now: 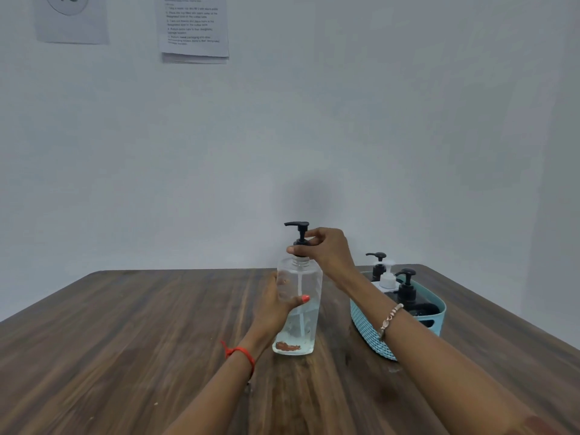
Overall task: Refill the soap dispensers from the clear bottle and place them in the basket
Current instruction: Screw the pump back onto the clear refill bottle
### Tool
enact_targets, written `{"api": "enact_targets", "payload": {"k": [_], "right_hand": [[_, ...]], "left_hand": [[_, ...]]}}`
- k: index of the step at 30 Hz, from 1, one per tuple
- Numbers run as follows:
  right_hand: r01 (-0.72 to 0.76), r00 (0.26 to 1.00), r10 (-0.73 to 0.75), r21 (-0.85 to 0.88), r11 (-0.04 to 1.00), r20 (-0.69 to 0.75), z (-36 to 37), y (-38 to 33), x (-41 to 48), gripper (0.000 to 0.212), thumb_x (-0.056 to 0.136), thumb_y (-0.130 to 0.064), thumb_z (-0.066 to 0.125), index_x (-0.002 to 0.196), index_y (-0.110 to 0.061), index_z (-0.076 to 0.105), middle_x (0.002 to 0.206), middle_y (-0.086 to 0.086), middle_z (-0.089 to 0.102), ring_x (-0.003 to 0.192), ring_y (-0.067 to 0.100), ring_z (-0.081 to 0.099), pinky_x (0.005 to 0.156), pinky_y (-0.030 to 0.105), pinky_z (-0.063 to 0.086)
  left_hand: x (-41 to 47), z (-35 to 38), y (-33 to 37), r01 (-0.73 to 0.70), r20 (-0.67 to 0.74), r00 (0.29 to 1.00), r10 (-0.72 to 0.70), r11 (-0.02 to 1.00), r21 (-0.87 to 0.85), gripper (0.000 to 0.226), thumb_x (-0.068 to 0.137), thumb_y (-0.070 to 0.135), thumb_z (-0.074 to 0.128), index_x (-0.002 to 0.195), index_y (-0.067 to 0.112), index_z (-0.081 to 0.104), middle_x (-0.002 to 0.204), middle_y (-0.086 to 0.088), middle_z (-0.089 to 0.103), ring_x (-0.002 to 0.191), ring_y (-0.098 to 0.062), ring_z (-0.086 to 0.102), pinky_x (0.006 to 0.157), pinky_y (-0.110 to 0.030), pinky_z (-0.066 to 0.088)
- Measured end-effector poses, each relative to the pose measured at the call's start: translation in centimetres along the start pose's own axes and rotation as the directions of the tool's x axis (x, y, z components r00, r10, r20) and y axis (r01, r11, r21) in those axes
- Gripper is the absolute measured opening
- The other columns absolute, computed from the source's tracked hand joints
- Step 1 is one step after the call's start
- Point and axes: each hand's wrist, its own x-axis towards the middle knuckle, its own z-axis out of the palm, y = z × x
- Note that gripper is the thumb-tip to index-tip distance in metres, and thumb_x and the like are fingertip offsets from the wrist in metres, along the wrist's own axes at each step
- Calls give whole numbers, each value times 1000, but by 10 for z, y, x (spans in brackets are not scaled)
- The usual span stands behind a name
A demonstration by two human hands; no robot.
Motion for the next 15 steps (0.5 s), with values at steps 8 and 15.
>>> {"api": "enact_targets", "payload": {"k": [8,15], "right_hand": [[3,981,-15,59,998,194,-1,-15,-3,24,75,0,71,99,0,69,85,3,69,72,-2,64,67,5,47],[-19,995,15,44,999,102,20,-16,-12,29,70,-23,79,86,0,70,72,9,68,64,6,61,67,14,48]], "left_hand": [[-10,-14,7,26,0,1000,-27,990,-135,59,76,20,74,124,21,40,121,-5,53,106,-21,57,79,-27,52],[-20,-17,9,14,-14,1000,-16,991,-136,54,76,22,73,119,25,41,118,-1,55,103,-17,59,77,-26,52]]}}
